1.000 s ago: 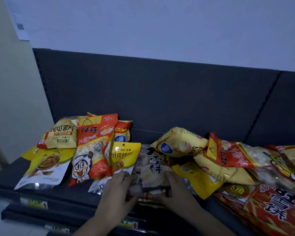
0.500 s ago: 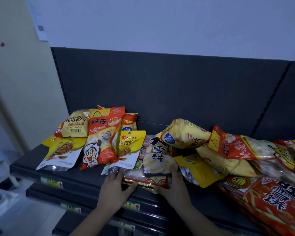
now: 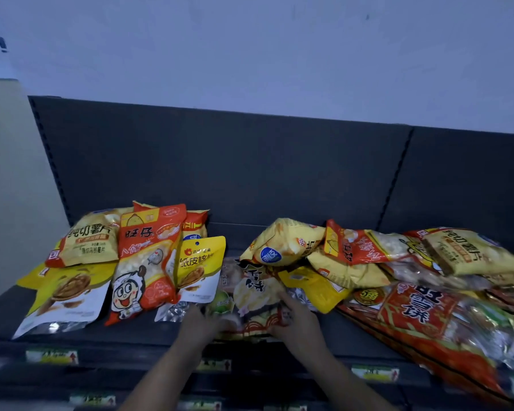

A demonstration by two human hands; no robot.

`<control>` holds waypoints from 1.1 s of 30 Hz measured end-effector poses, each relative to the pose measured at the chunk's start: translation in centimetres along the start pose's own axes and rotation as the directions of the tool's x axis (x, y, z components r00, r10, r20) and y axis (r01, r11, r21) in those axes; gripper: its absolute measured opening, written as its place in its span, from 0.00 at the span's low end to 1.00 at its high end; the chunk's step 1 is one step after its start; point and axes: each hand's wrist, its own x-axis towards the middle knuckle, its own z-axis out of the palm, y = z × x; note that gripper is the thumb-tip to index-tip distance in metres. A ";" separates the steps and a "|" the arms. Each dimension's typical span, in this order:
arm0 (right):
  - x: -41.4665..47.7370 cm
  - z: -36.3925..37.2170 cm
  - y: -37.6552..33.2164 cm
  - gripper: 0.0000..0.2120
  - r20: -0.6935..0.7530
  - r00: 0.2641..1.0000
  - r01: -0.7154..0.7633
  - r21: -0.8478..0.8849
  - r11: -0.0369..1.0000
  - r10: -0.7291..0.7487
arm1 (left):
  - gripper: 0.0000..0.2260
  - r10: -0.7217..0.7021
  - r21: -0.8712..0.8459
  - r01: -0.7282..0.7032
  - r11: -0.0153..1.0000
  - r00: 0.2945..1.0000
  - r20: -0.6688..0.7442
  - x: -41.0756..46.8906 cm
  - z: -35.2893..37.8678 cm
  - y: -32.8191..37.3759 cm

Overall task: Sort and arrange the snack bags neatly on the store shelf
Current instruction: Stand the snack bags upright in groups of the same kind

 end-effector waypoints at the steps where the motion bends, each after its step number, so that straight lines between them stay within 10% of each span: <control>1: -0.3 -0.4 -0.3 0.32 -0.003 0.999 0.037 -0.012 0.999 -0.037 | 0.30 0.014 -0.006 -0.014 1.000 1.000 0.011 -0.1 0.1 0.4; 11: -2.0 -1.7 -1.0 0.13 0.010 0.952 -0.294 0.302 0.907 0.305 | 0.32 0.156 -0.071 -0.151 0.986 0.985 0.079 -3.6 -0.3 2.8; 19: -3.5 -3.4 -3.0 0.20 -0.016 0.945 -0.257 0.586 0.768 0.328 | 0.26 0.178 -0.078 -0.171 0.982 0.979 0.103 -5.5 -1.2 5.0; 23: -4.2 -4.6 -4.9 0.18 -0.007 0.962 -0.217 0.581 0.784 0.272 | 0.13 0.227 -0.057 -0.222 0.973 0.969 0.097 -6.8 -1.6 6.5; 33: -5.6 -7.7 -8.8 0.20 -0.011 0.976 -0.182 0.494 0.850 0.216 | 0.19 0.228 -0.091 -0.220 0.971 0.969 0.095 -8.8 -3.3 10.9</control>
